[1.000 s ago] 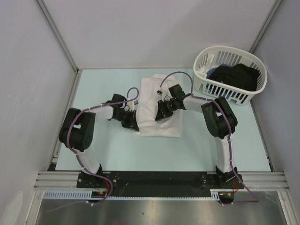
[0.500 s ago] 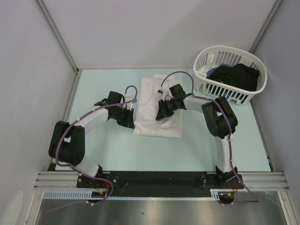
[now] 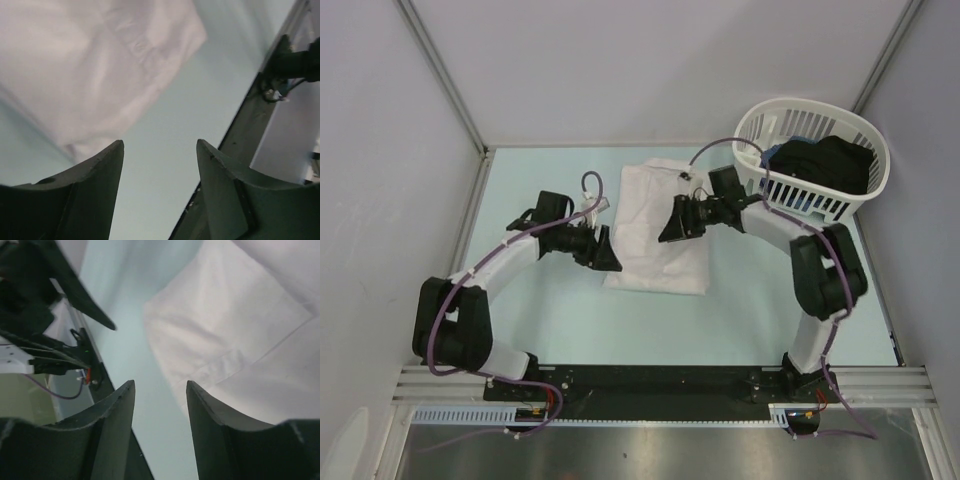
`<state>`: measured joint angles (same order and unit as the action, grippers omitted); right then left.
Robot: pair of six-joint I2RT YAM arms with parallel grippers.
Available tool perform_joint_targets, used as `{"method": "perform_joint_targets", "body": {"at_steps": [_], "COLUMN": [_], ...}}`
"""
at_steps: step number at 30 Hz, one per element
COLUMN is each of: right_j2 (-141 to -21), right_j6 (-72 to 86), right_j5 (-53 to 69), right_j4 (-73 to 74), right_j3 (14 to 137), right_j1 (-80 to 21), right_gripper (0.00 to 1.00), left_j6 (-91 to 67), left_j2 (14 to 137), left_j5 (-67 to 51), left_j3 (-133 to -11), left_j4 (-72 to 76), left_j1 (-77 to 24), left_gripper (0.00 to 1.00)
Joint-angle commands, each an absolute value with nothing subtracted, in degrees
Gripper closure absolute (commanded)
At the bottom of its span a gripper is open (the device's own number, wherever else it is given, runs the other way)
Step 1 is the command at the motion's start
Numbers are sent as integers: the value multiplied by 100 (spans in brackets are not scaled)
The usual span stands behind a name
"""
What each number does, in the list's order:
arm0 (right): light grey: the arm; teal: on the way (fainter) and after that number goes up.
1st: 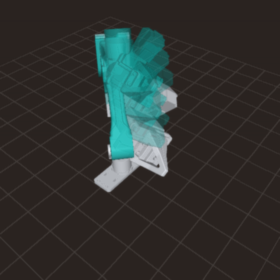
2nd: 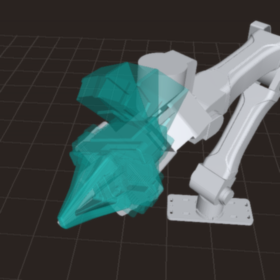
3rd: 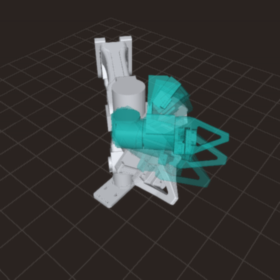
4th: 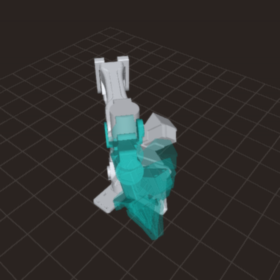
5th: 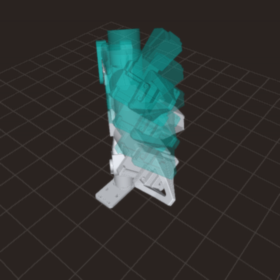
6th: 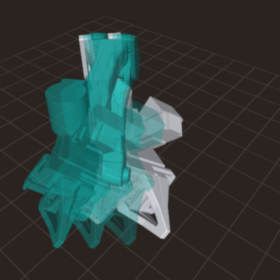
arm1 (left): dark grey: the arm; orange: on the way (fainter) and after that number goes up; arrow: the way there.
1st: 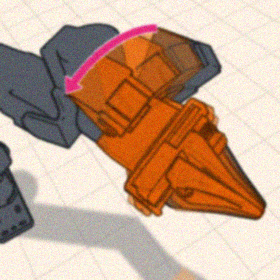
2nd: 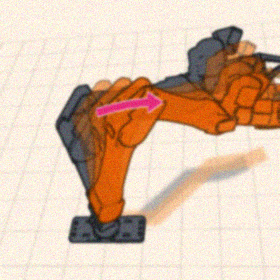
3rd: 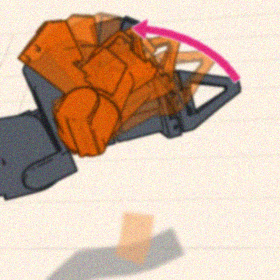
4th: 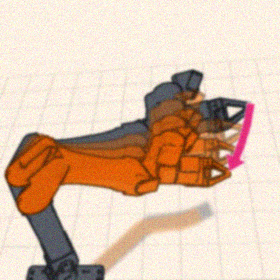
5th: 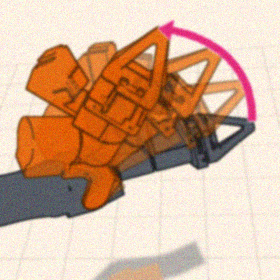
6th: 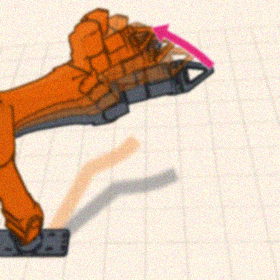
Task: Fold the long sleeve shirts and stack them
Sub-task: Fold the shirt
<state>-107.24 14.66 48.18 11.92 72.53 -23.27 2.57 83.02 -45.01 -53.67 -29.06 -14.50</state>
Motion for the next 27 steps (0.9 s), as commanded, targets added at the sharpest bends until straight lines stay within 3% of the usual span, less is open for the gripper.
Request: {"method": "perform_joint_targets", "body": {"at_steps": [1,5,10,16,20,22,26,27], "right_j2": [-9390,-9272,-10018,-10802,-10276,-9757,-9299,-9290], "right_j6": [2449,3266,3744,2278,1583,1818,3311,3592], "right_j5": [5475,5607,5423,5142,5211,5396,5721,5713], "right_j4": [723,-226,-1290,197,1527,1644,233,-537], "right_j3": [6217,5231,4747,4693,5166,5440,5344,5274], "right_j1": [-2153,-2346,-2347,-1681,-1398,-1484,-2090,-2231], "right_gripper": [49,54,57,62,59,58,52,46], "left_j6": [-1215,-2476,-2505,-1970,-881,-493,-588,-885], "left_j2": [8410,9227,10062,10705,10066,9144,8543,8543], "left_j5": [-5607,-5572,-5326,-5062,-5641,-5940,-6301,-6310], "left_j3": [-4993,-4817,-4904,-4597,-4781,-4807,-4984,-4922], "left_j4": [-1150,7,388,-436,-1492,-1678,-1838,-1463], "left_j1": [-1880,-2021,-1811,-801,-422,-553,-1526,-1677], "left_gripper": [34,36,36,34,29,24,13,12]}}
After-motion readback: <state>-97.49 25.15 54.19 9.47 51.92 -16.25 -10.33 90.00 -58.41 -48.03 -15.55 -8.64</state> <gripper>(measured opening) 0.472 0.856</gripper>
